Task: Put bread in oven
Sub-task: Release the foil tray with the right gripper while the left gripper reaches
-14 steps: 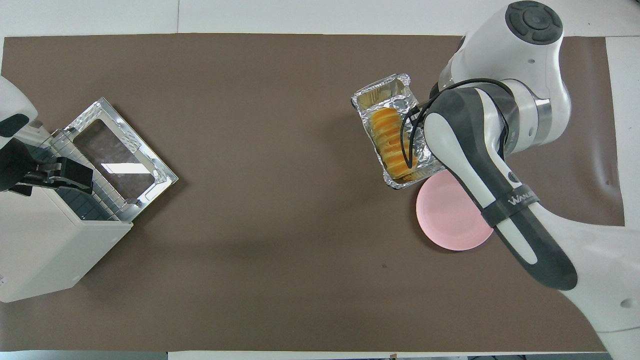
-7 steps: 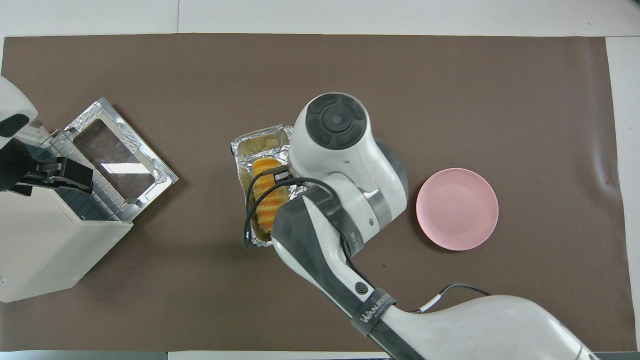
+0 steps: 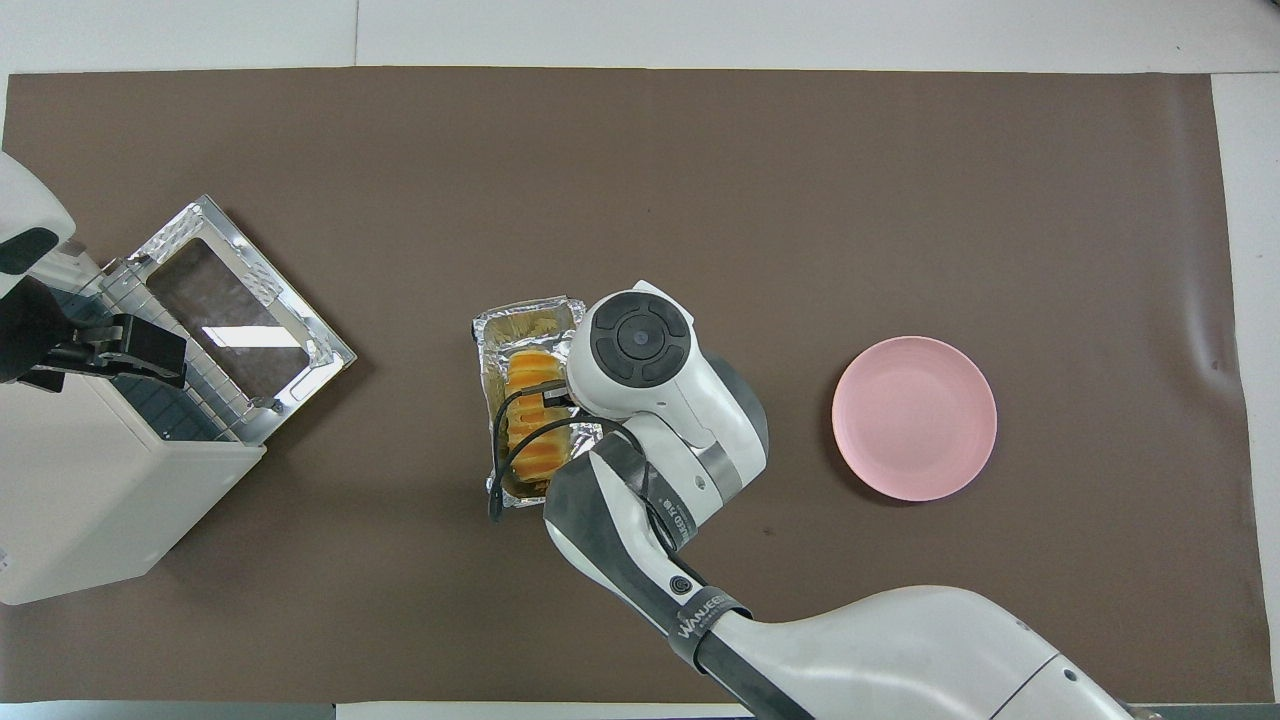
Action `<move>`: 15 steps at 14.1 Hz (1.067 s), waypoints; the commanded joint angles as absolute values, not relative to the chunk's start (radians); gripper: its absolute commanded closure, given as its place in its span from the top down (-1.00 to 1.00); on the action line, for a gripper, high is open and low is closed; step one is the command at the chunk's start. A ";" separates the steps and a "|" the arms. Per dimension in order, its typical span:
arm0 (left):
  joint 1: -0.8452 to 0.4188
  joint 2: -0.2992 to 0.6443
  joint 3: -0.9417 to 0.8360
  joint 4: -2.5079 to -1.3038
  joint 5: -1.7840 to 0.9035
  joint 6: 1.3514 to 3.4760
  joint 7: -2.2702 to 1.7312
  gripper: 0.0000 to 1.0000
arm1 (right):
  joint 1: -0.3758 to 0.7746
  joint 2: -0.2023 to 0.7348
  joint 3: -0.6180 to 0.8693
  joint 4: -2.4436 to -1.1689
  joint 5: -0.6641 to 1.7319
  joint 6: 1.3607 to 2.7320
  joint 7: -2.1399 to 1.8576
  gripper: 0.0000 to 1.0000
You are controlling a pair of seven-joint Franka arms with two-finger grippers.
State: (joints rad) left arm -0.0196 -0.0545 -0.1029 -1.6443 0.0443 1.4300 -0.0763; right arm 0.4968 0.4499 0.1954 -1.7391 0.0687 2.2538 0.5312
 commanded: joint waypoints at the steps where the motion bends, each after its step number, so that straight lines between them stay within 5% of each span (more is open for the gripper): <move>1: -0.006 -0.080 -0.107 -1.666 0.029 1.437 -0.071 1.00 | 0.466 0.434 0.204 -1.764 0.072 2.276 0.645 -1.00; 3: -0.006 -0.080 -0.107 -1.666 0.029 1.436 -0.071 1.00 | 0.460 0.434 0.204 -1.764 0.072 2.275 0.652 -1.00; 4: -0.006 -0.080 -0.107 -1.666 0.029 1.437 -0.071 1.00 | 0.465 0.433 0.204 -1.766 0.072 2.276 0.653 -0.76; 5: -0.006 -0.080 -0.107 -1.666 0.029 1.437 -0.071 1.00 | 0.471 0.433 0.204 -1.764 0.072 2.275 0.657 0.98; 9: -0.009 -0.080 -0.107 -1.664 0.029 1.437 -0.074 1.00 | 0.465 0.423 0.204 -1.753 0.072 2.250 0.655 1.00; 15: -0.124 -0.087 -0.146 -1.709 0.025 1.549 -0.144 1.00 | 0.274 0.299 0.199 -1.661 0.071 1.958 0.398 1.00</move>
